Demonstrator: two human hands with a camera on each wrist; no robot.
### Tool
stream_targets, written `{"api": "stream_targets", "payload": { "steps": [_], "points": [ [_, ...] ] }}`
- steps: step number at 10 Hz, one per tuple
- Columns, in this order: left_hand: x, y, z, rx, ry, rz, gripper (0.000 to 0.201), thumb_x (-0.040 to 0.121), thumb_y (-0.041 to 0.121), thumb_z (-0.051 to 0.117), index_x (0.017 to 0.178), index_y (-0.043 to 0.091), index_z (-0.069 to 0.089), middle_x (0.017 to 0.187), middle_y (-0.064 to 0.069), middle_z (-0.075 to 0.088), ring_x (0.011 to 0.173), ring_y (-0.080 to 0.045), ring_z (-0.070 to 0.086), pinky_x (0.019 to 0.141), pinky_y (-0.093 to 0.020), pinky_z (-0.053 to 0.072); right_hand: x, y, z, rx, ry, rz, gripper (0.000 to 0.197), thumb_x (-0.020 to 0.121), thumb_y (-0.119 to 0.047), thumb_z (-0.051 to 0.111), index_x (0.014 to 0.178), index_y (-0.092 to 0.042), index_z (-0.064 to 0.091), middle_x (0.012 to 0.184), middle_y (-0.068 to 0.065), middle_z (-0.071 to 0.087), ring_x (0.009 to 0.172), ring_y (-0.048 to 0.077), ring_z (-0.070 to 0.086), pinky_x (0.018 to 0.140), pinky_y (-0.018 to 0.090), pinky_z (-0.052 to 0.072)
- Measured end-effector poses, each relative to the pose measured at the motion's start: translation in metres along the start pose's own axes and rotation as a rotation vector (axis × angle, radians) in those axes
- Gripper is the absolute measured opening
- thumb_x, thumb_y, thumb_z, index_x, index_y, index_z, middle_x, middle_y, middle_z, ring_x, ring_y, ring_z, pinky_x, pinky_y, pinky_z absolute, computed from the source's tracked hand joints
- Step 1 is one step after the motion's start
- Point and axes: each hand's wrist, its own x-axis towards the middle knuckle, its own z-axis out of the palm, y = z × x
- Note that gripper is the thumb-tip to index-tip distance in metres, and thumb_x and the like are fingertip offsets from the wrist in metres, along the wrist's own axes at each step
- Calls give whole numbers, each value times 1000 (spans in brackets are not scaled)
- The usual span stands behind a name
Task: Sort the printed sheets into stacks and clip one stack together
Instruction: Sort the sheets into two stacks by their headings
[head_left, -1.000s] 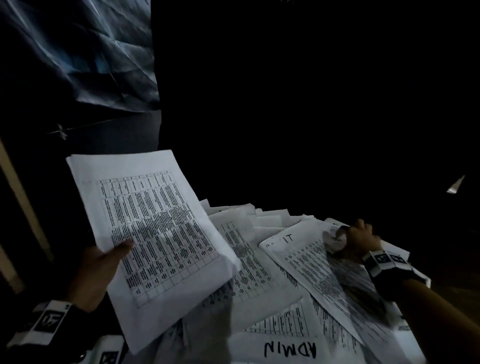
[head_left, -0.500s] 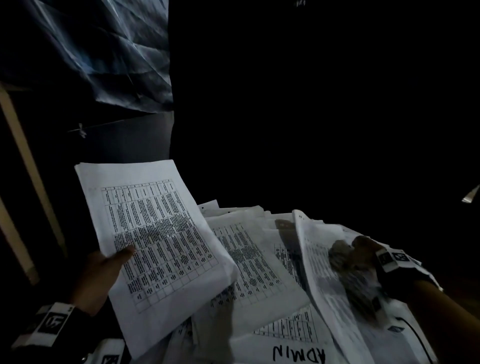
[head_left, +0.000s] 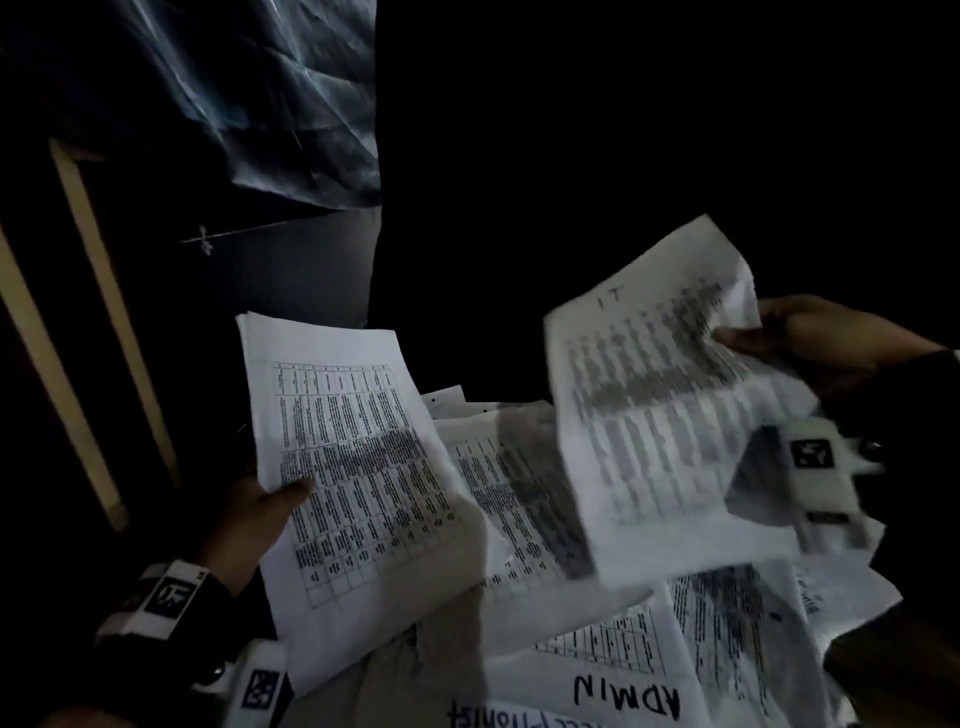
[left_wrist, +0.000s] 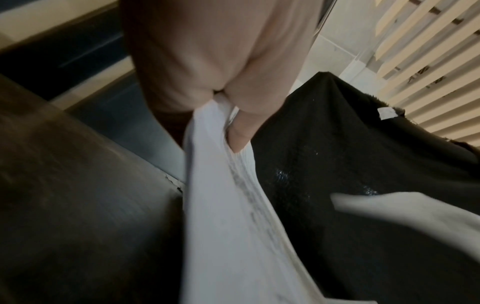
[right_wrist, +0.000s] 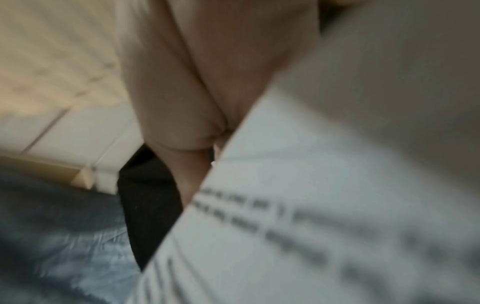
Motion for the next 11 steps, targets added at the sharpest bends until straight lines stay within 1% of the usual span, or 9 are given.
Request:
{"api": "stream_targets", "payload": {
  "steps": [1,2,3,4,6,7,8,9,11],
  "points": [
    [-4,3,4,47,22,6,36,87,5,63,110,-22,55,81,-26,58,76,-34,56,75,-38,43,12,12,33,261,-207,230,17,91,-5,53,103,-3,65,87,9,74,78,23,72,75,37,59],
    [-6,5,5,64,39,14,45,87,5,64,119,-22,49,104,-41,59,100,-49,58,89,-51,46,27,60,87,-32,-247,317,28,86,-19,65,101,4,64,91,16,72,82,30,69,70,35,59],
    [-1,-2,-2,44,-15,-57,36,85,12,68,110,-12,58,96,-24,59,85,-30,56,76,-37,42,32,109,135,-547,-272,351,25,92,-31,57,86,-8,49,74,7,53,76,25,55,68,32,44],
    [0,-6,-8,70,-45,-67,48,80,24,74,115,-5,59,112,-22,62,99,-36,60,93,-46,46,24,120,156,-471,-304,392,21,82,-18,68,75,-20,48,69,-6,45,60,9,45,64,25,44],
    [-12,8,-1,105,-3,-45,35,88,4,61,119,-11,56,106,-26,63,100,-40,59,95,-50,45,19,119,161,-330,-233,254,22,79,-3,68,72,-6,47,77,15,57,76,28,60,48,28,54],
    [-9,5,-6,103,-13,-65,24,89,2,60,112,-4,59,101,-19,60,94,-33,57,95,-49,43,22,94,125,-405,-160,207,26,74,-27,76,74,-8,58,78,13,60,76,24,55,77,40,55],
    [-7,4,-10,121,-43,-69,13,88,4,62,99,7,57,90,-13,56,85,-28,54,83,-39,41,25,77,72,-12,-22,154,85,47,-53,86,96,13,64,97,25,67,77,30,64,74,41,58],
    [-2,-2,-11,108,-76,-72,21,87,6,64,107,4,58,98,-16,57,92,-30,55,86,-43,45,22,81,45,310,-7,278,50,67,-21,80,109,-2,62,139,15,51,124,21,54,107,32,42],
    [2,-2,-1,169,-107,-87,13,85,13,68,82,11,56,91,-16,53,85,-28,53,79,-40,41,-14,136,60,-126,-77,473,11,91,-8,58,98,-4,67,107,22,62,106,37,60,95,49,47]
  ]
}}
